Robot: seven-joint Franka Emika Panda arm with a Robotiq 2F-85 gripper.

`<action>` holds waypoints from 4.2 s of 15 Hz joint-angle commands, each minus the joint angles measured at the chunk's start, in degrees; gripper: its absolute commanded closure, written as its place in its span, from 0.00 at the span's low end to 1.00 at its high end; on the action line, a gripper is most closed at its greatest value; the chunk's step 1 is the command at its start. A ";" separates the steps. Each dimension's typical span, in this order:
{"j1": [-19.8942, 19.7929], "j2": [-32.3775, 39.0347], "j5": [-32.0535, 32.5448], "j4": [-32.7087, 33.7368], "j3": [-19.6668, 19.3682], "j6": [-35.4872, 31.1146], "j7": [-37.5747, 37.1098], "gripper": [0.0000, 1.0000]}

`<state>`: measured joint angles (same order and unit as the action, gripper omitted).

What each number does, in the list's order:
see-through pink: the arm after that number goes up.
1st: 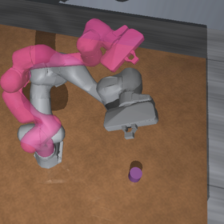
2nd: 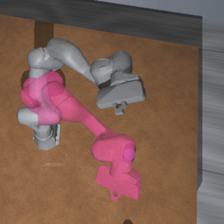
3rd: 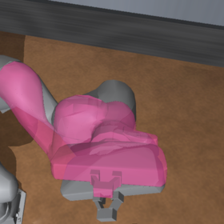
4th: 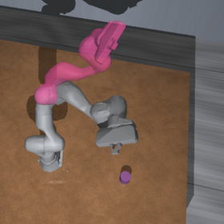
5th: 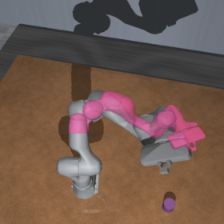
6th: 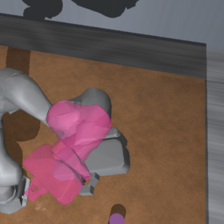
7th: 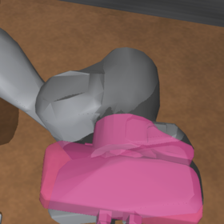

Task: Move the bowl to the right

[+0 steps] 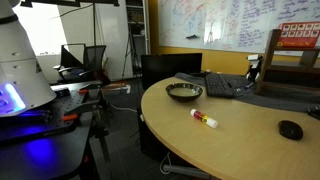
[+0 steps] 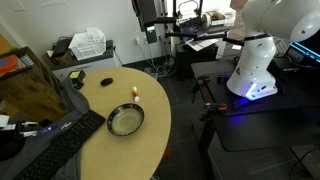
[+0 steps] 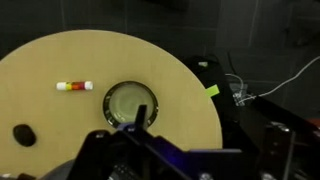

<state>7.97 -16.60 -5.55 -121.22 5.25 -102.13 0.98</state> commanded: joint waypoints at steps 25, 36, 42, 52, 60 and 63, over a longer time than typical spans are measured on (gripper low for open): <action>-15.76 54.63 -2.94 20.90 -0.16 -26.36 32.95 0.00; -17.11 59.71 -0.40 24.35 0.56 -27.29 32.61 0.00; -20.52 66.88 0.18 30.10 2.58 -34.64 40.85 0.00; -25.84 80.44 -1.76 47.47 7.72 -19.02 51.42 0.28; -24.90 84.68 -1.49 52.84 7.28 -18.90 51.48 0.90; -25.14 84.64 -2.12 53.52 7.47 -18.21 51.27 1.00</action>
<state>-17.27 66.89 -6.85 -70.45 13.05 -122.25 51.47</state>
